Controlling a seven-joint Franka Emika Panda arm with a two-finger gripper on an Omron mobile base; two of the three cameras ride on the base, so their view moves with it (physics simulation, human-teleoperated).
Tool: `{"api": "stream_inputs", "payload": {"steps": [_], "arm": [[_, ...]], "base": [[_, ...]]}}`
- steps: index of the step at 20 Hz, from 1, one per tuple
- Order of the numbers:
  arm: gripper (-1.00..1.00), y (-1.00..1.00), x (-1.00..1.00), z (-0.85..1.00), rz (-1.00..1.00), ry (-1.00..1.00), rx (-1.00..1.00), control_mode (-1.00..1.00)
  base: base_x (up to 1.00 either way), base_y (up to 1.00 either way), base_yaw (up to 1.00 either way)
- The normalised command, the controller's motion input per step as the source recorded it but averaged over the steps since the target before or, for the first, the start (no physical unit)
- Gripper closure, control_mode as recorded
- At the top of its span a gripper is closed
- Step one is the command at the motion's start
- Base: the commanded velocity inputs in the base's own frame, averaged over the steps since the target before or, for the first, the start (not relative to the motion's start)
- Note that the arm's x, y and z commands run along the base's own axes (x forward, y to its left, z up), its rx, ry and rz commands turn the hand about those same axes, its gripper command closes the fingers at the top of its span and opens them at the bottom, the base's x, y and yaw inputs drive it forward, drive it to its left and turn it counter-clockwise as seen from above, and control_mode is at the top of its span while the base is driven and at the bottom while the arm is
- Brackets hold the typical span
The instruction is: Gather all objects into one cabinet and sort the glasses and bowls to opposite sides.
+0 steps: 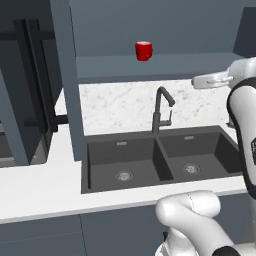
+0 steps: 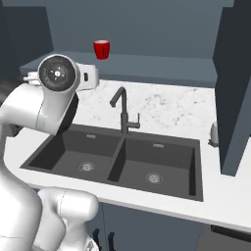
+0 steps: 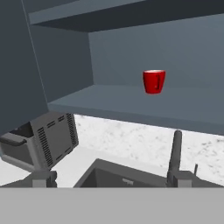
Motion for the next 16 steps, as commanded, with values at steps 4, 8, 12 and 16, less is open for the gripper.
{"api": "stream_inputs", "payload": {"steps": [4,8,12,16], "arm": [[-1.00,0.00,0.51,0.09,0.00,-0.06,0.00,-1.00],[-1.00,0.00,0.38,0.10,0.00,-0.14,0.00,-1.00],[-1.00,0.00,0.54,0.14,0.00,-0.08,0.00,-1.00],[-1.00,0.00,0.63,0.13,0.00,0.01,0.00,-1.00]], "base": [[0.00,0.00,0.00],[0.00,0.00,0.00],[0.00,0.00,0.00],[0.00,0.00,0.00]]}}
